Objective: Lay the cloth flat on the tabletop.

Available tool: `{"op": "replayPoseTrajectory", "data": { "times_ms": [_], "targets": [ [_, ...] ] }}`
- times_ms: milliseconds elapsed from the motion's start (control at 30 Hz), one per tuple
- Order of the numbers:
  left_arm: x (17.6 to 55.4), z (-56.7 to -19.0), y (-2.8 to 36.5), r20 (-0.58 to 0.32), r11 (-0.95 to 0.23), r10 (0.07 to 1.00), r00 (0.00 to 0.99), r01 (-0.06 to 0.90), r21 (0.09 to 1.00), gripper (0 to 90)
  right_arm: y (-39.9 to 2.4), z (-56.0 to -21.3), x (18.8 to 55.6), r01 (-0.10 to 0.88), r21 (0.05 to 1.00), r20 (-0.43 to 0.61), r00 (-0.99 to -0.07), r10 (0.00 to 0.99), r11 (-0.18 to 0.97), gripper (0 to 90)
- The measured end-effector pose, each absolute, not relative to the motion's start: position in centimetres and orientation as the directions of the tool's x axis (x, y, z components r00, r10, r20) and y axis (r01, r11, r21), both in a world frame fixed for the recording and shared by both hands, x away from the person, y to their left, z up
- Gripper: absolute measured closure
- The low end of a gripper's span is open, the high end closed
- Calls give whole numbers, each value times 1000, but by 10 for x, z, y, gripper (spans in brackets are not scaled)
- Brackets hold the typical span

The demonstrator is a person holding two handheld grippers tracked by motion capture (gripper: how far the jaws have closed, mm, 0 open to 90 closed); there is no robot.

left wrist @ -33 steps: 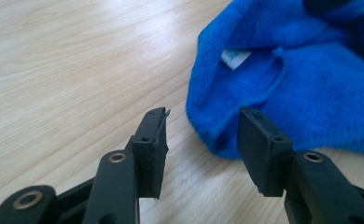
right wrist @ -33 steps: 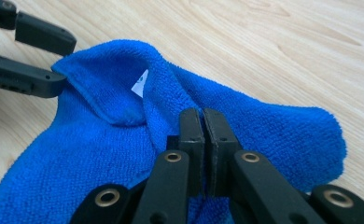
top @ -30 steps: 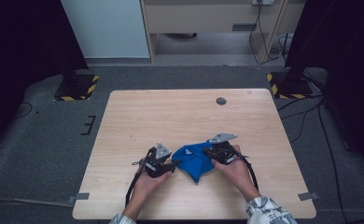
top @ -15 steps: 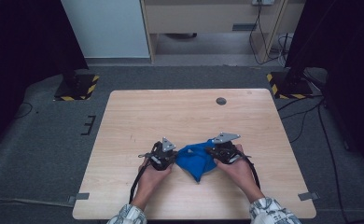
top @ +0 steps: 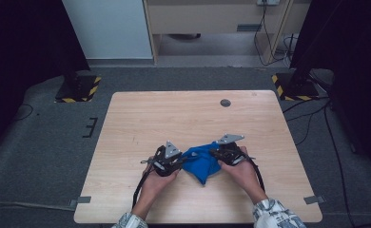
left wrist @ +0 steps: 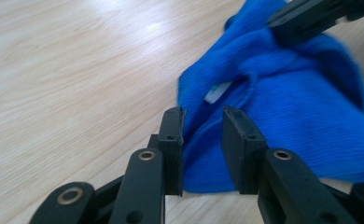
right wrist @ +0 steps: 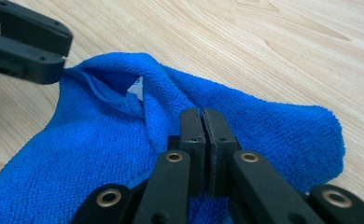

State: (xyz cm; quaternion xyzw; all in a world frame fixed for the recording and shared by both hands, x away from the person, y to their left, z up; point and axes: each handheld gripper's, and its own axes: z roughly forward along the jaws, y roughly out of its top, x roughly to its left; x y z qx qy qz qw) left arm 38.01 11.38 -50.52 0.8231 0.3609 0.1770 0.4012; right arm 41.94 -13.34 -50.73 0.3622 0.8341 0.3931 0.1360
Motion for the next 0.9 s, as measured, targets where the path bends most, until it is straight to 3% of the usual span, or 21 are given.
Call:
{"op": "replayPoseTrajectory", "data": {
  "times_ms": [400, 633, 700, 900],
  "targets": [
    [387, -518, 84, 12, -467, 698, 716, 442, 766, 602, -131, -507, 418, 506, 753, 75, -701, 709, 421, 874],
    [393, -522, 72, -8, -467, 690, 724, 454, 759, 615, -132, -505, 417, 507, 754, 79, -702, 708, 418, 872],
    [396, -523, 70, -10, -467, 697, 717, 464, 752, 647, -132, -505, 417, 504, 754, 76, -704, 706, 421, 872],
    [398, -521, 62, -2, -480, 706, 708, 480, 734, 879, -132, -504, 416, 498, 758, 73, -707, 704, 421, 867]
  ]
}}
